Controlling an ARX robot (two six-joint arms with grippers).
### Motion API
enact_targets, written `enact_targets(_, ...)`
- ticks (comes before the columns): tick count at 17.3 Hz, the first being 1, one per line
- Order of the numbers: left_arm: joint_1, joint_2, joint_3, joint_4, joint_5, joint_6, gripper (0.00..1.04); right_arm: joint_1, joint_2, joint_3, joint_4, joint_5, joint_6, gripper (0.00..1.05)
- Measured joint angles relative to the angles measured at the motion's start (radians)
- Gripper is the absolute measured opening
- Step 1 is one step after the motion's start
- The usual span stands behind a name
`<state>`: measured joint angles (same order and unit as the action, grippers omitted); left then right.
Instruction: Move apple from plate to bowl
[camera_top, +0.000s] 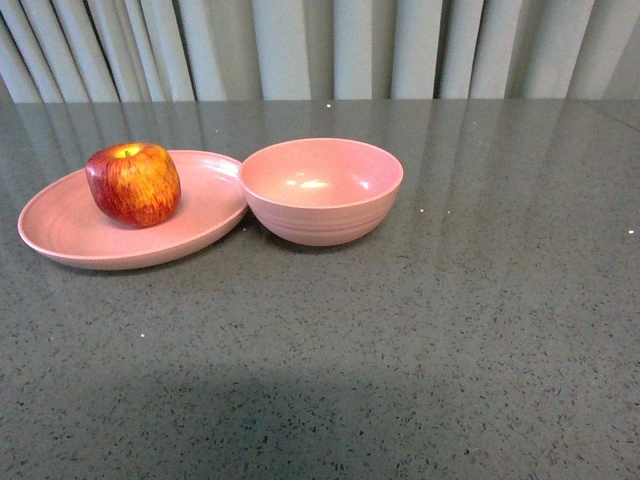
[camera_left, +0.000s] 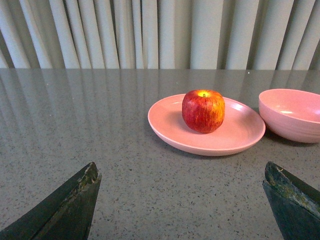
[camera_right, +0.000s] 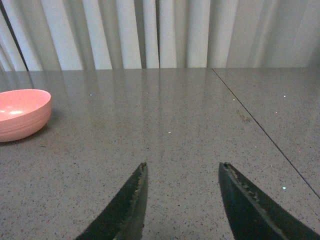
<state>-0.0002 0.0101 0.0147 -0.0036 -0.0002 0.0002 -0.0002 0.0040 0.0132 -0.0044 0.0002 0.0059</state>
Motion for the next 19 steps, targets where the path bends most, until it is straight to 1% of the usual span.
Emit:
enact_targets(1, 0.000, 0.000, 0.000, 0.000, 0.000, 0.000, 0.98, 0.000, 0.000, 0.000, 0.000, 0.000, 0.000, 0.56)
enact_targets(2, 0.000, 0.000, 0.000, 0.000, 0.000, 0.000, 0.98, 0.000, 0.000, 0.000, 0.000, 0.000, 0.000, 0.69)
enact_targets(5, 0.000, 0.000, 0.000, 0.000, 0.000, 0.000, 0.98, 0.000, 0.000, 0.000, 0.000, 0.000, 0.000, 0.98)
enact_targets(6, 0.000, 0.000, 0.000, 0.000, 0.000, 0.000, 0.98, 0.000, 0.000, 0.000, 0.000, 0.000, 0.000, 1.00)
enact_targets(8, 0.000, 0.000, 0.000, 0.000, 0.000, 0.000, 0.98, 0.000, 0.000, 0.000, 0.000, 0.000, 0.000, 0.97)
enact_targets(19, 0.000, 0.000, 0.000, -0.001, 0.000, 0.000, 0.98, 0.000, 0.000, 0.000, 0.000, 0.000, 0.000, 0.98)
